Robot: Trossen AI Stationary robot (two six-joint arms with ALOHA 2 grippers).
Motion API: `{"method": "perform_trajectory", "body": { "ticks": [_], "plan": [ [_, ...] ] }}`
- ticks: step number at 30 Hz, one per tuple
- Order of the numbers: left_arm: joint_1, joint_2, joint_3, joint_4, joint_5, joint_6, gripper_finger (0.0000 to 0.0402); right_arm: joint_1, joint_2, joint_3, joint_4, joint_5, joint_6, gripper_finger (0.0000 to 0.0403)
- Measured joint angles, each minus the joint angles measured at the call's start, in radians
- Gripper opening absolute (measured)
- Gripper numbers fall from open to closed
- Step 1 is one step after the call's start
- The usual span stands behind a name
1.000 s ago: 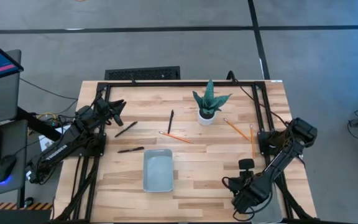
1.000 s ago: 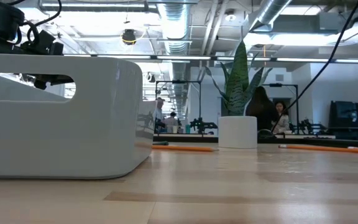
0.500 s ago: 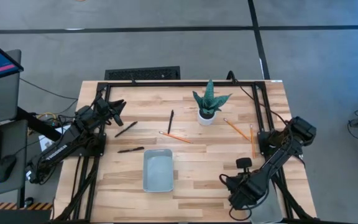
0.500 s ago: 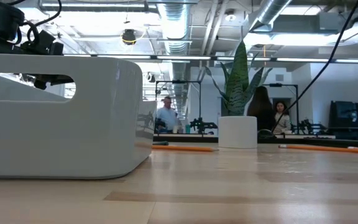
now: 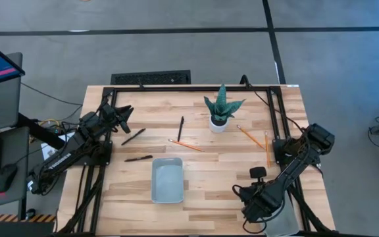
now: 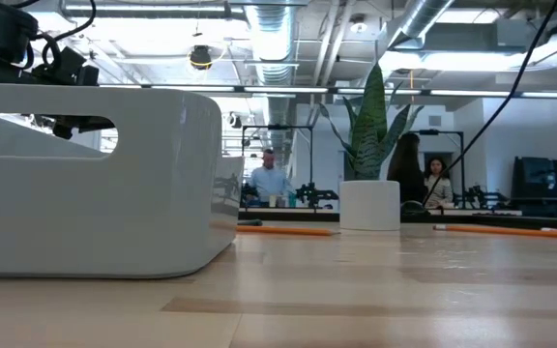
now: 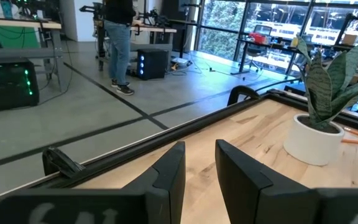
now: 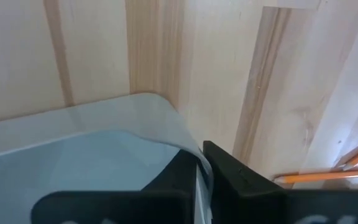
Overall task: Sort pens & pencils
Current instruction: Move the right gray bin to the middle bottom of the table
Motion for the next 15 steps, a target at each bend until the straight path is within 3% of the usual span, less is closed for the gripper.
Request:
{"method": "perform_trajectory", "body": {
  "ticks": [15],
  "plan": [
    [0.0, 0.0, 0.0, 0.0, 0.0, 0.0, 0.0079, -0.028, 0.0, 0.0, 0.001, 0.003, -0.047, 0.0044]
  ]
}}
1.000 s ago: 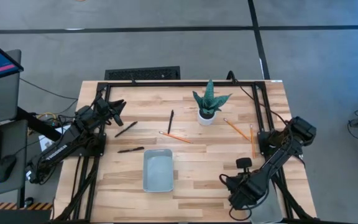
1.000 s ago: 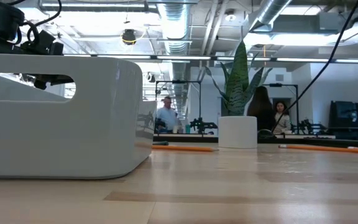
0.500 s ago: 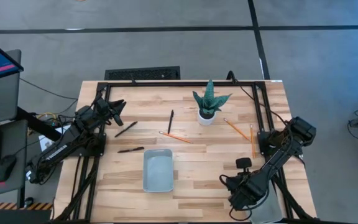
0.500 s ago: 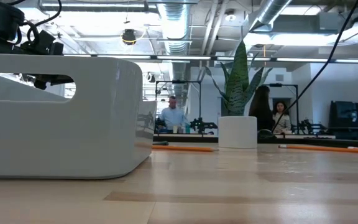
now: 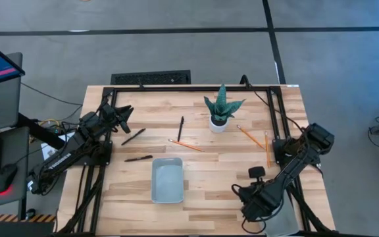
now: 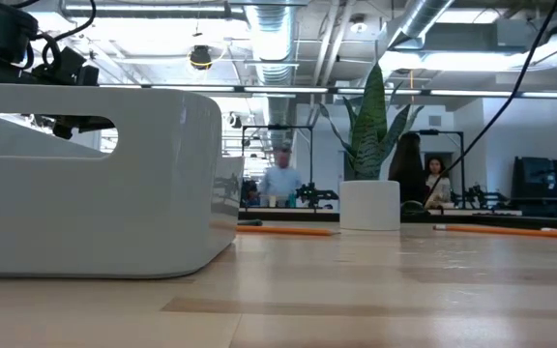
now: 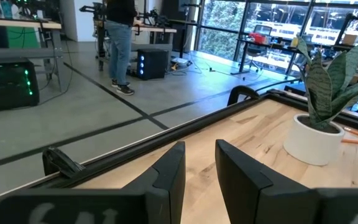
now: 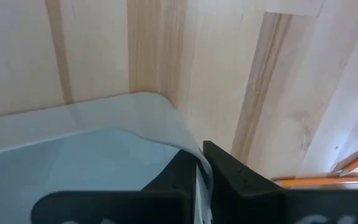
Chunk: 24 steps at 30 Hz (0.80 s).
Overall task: Sort pens & pencils
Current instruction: Move the right gray bin to the middle bottom of the table
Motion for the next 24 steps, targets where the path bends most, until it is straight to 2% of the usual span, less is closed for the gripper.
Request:
{"method": "perform_trajectory", "body": {
  "ticks": [9, 18, 24],
  "plan": [
    [0.0, 0.0, 0.0, 0.0, 0.0, 0.0, 0.0079, -0.106, 0.003, 0.026, 0.028, 0.0, -0.037, 0.0043],
    [0.0, 0.0, 0.0, 0.0, 0.0, 0.03, 0.0079, -0.273, 0.003, 0.152, 0.031, 0.009, -0.121, 0.0028],
    [0.0, 0.0, 0.0, 0.0, 0.0, 0.091, 0.0079, -0.366, 0.003, 0.229, 0.079, 0.01, -0.175, 0.0036]
  ]
}}
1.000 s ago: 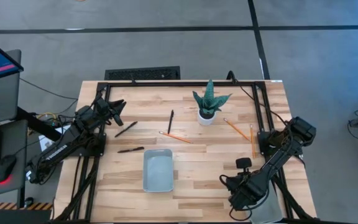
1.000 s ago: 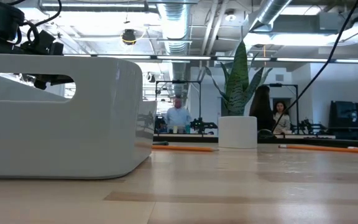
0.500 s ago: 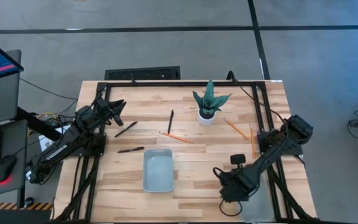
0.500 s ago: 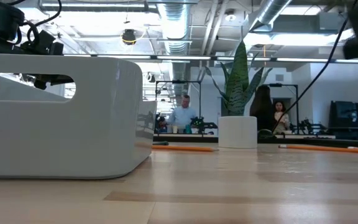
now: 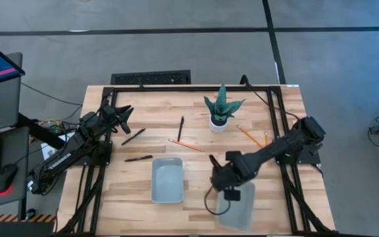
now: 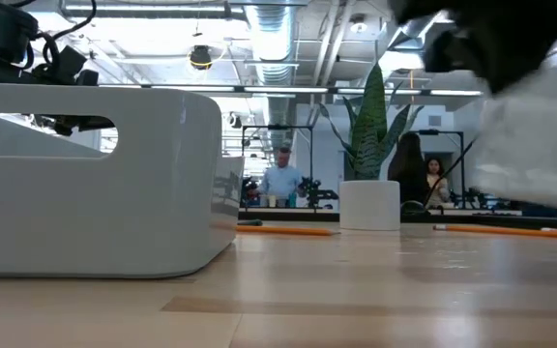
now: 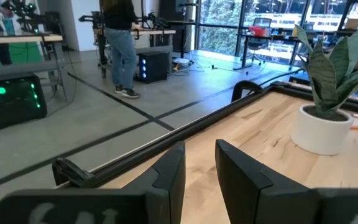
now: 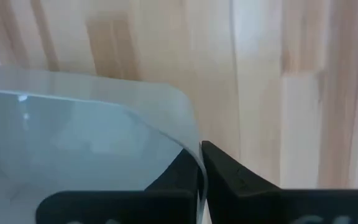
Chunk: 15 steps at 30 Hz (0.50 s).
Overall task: Sort pens & pencils
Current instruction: Move the right gray bin to the middle bottom of the table
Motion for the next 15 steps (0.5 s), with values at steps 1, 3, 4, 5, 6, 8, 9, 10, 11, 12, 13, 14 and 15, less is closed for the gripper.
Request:
{"method": "perform_trajectory", "body": {
  "ticks": [1, 3, 4, 5, 6, 8, 9, 10, 11, 12, 13, 14, 15],
  "plan": [
    [0.0, 0.0, 0.0, 0.0, 0.0, 0.0, 0.0079, -0.017, 0.0, 0.01, 0.02, -0.002, -0.001, 0.0036],
    [0.0, 0.0, 0.0, 0.0, 0.0, 0.001, 0.0079, -0.048, 0.0, 0.022, 0.077, -0.003, -0.001, 0.0032],
    [0.0, 0.0, 0.0, 0.0, 0.0, 0.001, 0.0079, -0.063, 0.0, 0.028, 0.104, -0.003, -0.001, 0.0029],
    [0.0, 0.0, 0.0, 0.0, 0.0, 0.0, 0.0079, -0.076, 0.0, 0.034, 0.129, -0.003, -0.002, 0.0027],
    [0.0, 0.0, 0.0, 0.0, 0.0, 0.0, 0.0079, -0.087, 0.0, 0.04, 0.151, -0.003, -0.004, 0.0025],
    [0.0, 0.0, 0.0, 0.0, 0.0, 0.001, 0.0079, -0.1, 0.0, 0.046, 0.188, -0.005, -0.014, 0.0025],
    [0.0, 0.0, 0.0, 0.0, 0.0, 0.001, 0.0079, -0.103, 0.0, 0.047, 0.201, -0.006, -0.023, 0.0028],
    [0.0, 0.0, 0.0, 0.0, 0.0, 0.001, 0.0079, -0.106, 0.002, 0.047, 0.213, -0.007, -0.028, 0.0031],
    [0.0, 0.0, 0.0, 0.0, 0.0, 0.001, 0.0079, -0.106, 0.007, 0.048, 0.221, -0.007, -0.029, 0.0034],
    [0.0, 0.0, 0.0, 0.0, 0.0, 0.001, 0.0079, -0.106, 0.016, 0.049, 0.227, -0.008, -0.029, 0.0036],
    [0.0, 0.0, 0.0, 0.0, 0.0, 0.001, 0.0079, -0.105, 0.026, 0.049, 0.228, -0.01, -0.029, 0.0037],
    [0.0, 0.0, 0.0, 0.0, 0.0, 0.001, 0.0079, -0.103, 0.039, 0.049, 0.228, -0.011, -0.031, 0.0037],
    [0.0, 0.0, 0.0, 0.0, 0.0, 0.001, 0.0079, -0.099, 0.053, 0.049, 0.234, -0.016, -0.035, 0.0035]
  ]
}}
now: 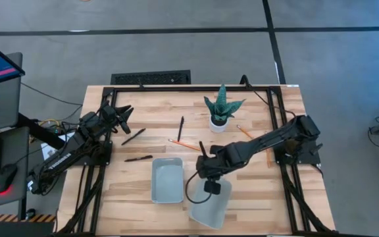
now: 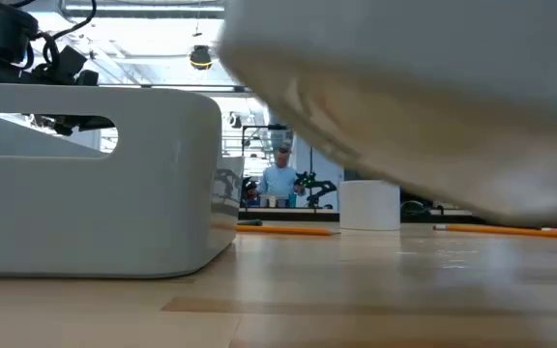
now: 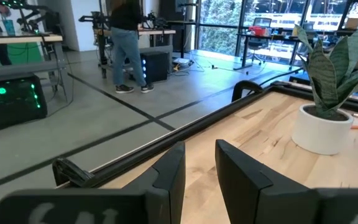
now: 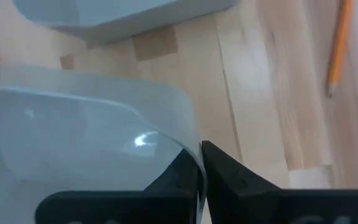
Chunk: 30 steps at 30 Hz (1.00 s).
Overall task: Sort pens & pencils
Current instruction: Move the right gray bin to the middle bottom of the table
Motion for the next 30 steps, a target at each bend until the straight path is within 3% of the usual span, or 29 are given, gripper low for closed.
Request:
{"method": "perform_trajectory", "body": {
  "ticks": [5, 12, 19, 30],
  "plan": [
    [0.0, 0.0, 0.0, 0.0, 0.0, 0.0, 0.0079, 0.033, 0.074, 0.0, 0.03, -0.053, -0.016, 0.0026],
    [0.0, 0.0, 0.0, 0.0, 0.0, 0.013, 0.0079, 0.07, 0.133, 0.001, 0.031, -0.05, 0.033, 0.0041],
    [0.0, 0.0, 0.0, 0.0, 0.0, 0.02, 0.0079, 0.072, 0.18, 0.087, 0.03, -0.049, 0.025, 0.0031],
    [0.0, 0.0, 0.0, 0.0, 0.002, 0.01, 0.0079, 0.052, 0.181, 0.164, 0.032, -0.051, -0.027, 0.0066]
  ]
}}
